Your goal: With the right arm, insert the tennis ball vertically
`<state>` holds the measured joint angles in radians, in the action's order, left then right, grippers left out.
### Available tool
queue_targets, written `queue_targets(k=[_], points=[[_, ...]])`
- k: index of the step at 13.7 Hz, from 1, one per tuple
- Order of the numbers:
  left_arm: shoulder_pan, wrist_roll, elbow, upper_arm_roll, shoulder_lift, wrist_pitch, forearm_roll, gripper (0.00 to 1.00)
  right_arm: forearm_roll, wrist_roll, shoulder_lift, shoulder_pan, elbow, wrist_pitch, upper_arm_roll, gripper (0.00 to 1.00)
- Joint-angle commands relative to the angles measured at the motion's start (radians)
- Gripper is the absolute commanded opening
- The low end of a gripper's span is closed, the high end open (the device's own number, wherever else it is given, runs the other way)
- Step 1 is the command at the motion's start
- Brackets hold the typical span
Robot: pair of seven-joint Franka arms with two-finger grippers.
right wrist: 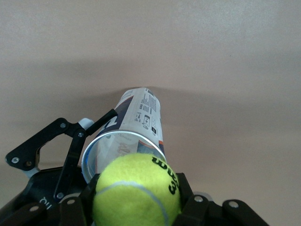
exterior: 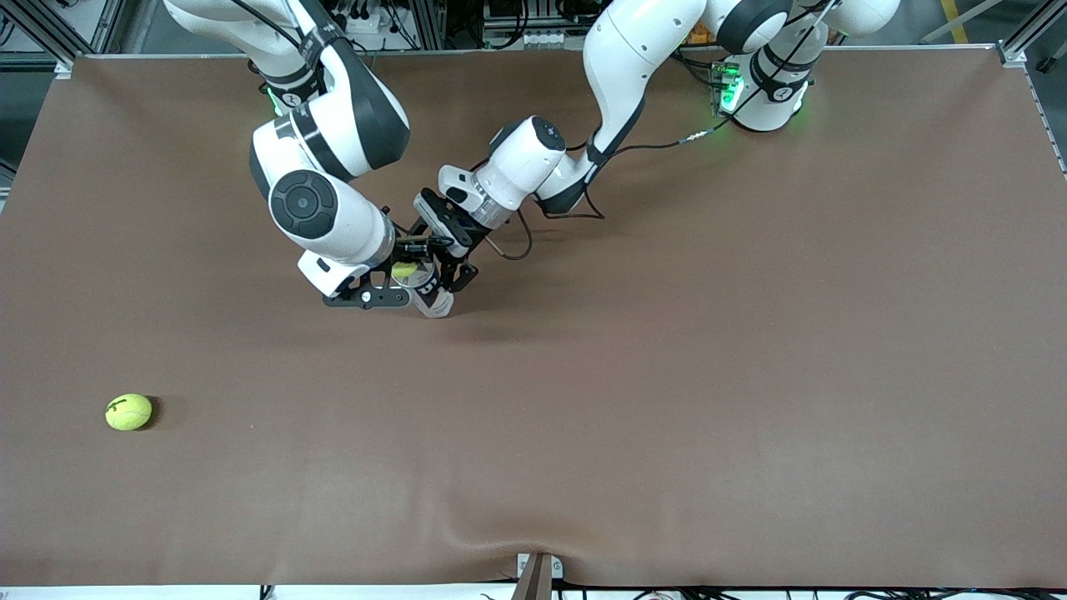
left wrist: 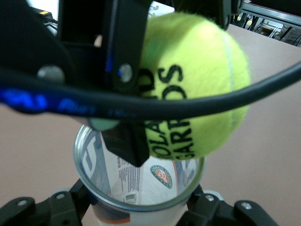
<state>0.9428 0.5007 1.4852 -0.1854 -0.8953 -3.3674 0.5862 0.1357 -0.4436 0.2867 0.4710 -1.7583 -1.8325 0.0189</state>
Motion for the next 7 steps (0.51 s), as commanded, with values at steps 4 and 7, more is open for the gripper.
queue_targets(k=[4,7], points=[[0.014,-0.014,-0.020,0.007,-0.028,-0.009,0.024,0.82,0.019,-0.012,-0.026,0.001,-0.023,-0.008,-0.007,1.00],[0.014,-0.014,-0.020,0.007,-0.028,-0.009,0.024,0.82,0.019,-0.010,-0.027,-0.002,-0.023,-0.004,-0.007,1.00]])
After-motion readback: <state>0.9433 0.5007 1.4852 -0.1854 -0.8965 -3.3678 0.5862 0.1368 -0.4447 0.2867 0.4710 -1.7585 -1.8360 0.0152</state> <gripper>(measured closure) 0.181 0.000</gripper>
